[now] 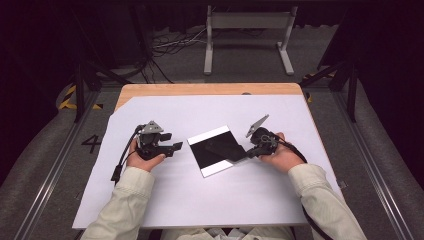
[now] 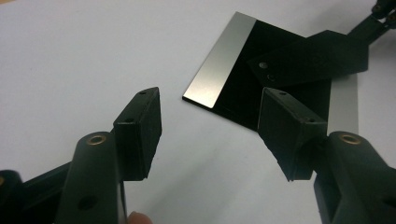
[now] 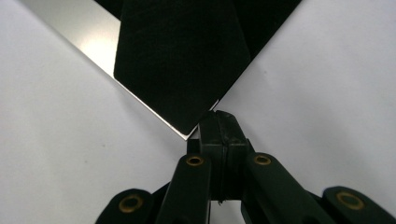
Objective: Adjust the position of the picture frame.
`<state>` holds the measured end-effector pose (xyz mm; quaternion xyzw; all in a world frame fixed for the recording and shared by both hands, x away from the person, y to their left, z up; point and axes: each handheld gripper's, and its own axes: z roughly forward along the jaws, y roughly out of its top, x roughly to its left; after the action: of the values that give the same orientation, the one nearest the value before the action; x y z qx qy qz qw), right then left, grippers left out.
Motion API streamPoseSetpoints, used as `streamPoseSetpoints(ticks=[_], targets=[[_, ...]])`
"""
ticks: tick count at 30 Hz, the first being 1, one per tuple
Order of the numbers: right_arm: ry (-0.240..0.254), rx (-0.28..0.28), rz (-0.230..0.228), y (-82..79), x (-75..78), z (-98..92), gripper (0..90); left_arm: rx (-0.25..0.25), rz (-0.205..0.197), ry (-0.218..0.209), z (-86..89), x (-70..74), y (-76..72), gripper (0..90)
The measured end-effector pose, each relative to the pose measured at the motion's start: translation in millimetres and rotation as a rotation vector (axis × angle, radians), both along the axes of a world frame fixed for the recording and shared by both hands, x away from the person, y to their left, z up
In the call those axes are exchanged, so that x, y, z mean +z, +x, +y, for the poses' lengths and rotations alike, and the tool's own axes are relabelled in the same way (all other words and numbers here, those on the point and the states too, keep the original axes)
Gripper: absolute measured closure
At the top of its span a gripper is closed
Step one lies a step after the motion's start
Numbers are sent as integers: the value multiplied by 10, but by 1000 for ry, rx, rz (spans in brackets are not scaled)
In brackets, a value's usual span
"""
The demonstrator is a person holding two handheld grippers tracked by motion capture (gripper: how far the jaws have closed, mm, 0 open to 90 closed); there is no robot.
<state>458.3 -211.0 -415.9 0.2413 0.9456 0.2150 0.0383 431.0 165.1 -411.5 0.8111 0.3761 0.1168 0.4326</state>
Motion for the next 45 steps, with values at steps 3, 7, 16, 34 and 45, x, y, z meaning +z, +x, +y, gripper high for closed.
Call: streamPoseSetpoints(ticks=[3,7,16,34,45], targets=[[-19,21,-4,-35,7,56,900,7,1,3,14,-3,10,406],[-17,43,6,-75,4,113,900,8,5,0,13,-4,10,405],[-10,118,13,-219,-11,321,900,13,5,3,24,-10,19,408],[102,163,13,-349,-85,525,900,28,-12,35,42,-20,28,479],[147,124,-45,-449,16,344,899,-20,-32,46,43,25,-34,478]])
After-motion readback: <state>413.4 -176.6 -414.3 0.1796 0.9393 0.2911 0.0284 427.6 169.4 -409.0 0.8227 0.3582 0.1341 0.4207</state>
